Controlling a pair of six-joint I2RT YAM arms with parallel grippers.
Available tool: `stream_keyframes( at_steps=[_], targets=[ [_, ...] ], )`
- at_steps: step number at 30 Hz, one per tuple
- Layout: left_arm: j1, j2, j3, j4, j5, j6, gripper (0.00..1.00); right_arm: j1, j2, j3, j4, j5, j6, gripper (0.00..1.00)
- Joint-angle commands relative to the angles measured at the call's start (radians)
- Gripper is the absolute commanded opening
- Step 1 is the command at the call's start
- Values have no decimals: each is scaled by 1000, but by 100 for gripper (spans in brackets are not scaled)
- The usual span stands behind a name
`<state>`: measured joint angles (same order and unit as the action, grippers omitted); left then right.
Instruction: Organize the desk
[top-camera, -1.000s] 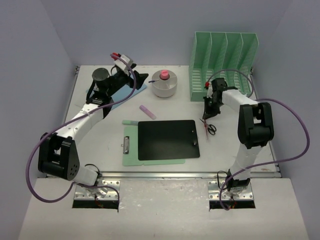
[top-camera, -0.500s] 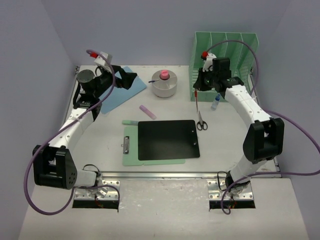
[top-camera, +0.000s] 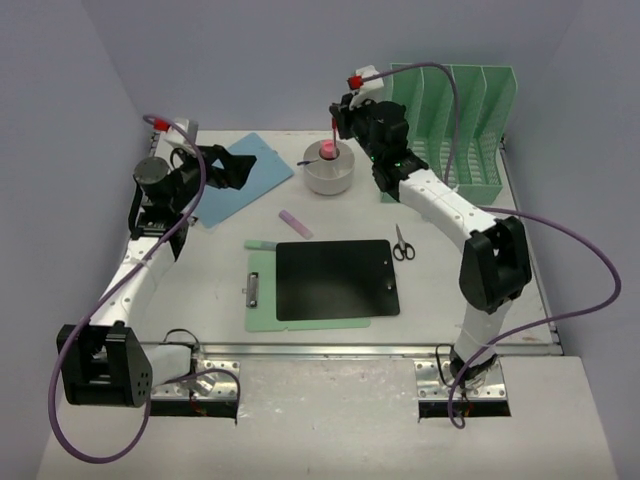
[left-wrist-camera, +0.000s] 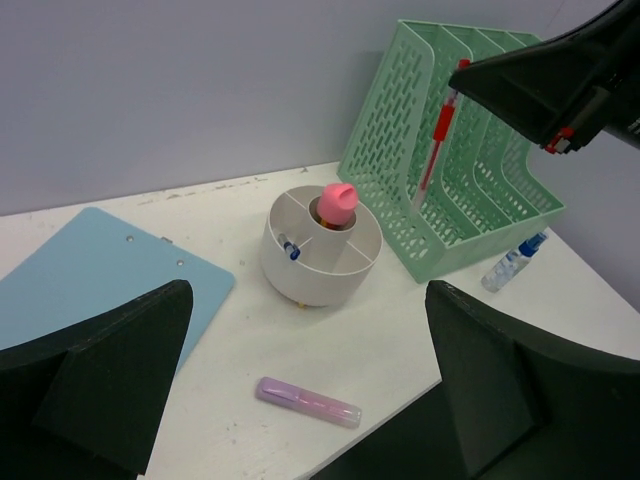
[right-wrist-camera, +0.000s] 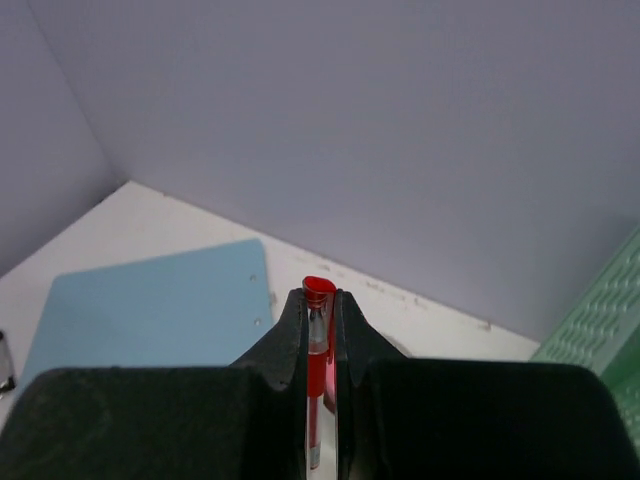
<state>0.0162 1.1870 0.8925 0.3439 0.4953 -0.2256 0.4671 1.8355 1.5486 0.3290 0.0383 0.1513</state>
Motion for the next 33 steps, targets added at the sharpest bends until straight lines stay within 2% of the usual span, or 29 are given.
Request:
stream_keyframes(
  at_steps=[1, 3, 10, 14, 33],
  targets=[
    [24, -39, -18, 24, 14, -9, 100, 53, 31, -57, 394, 118, -93, 1],
    [25, -40, -29, 30, 14, -12, 100, 82, 60, -109, 547, 83, -137, 1],
    [31, -41, -52, 55, 15, -21, 100, 108, 223, -91, 840, 66, -223, 1],
    [37, -47, -69, 75, 22, -23, 100, 105, 309, -30, 899, 92, -257, 1],
    [53, -32, -101, 141, 29, -20, 100, 104, 513, 13, 1044, 26, -323, 1]
  ],
)
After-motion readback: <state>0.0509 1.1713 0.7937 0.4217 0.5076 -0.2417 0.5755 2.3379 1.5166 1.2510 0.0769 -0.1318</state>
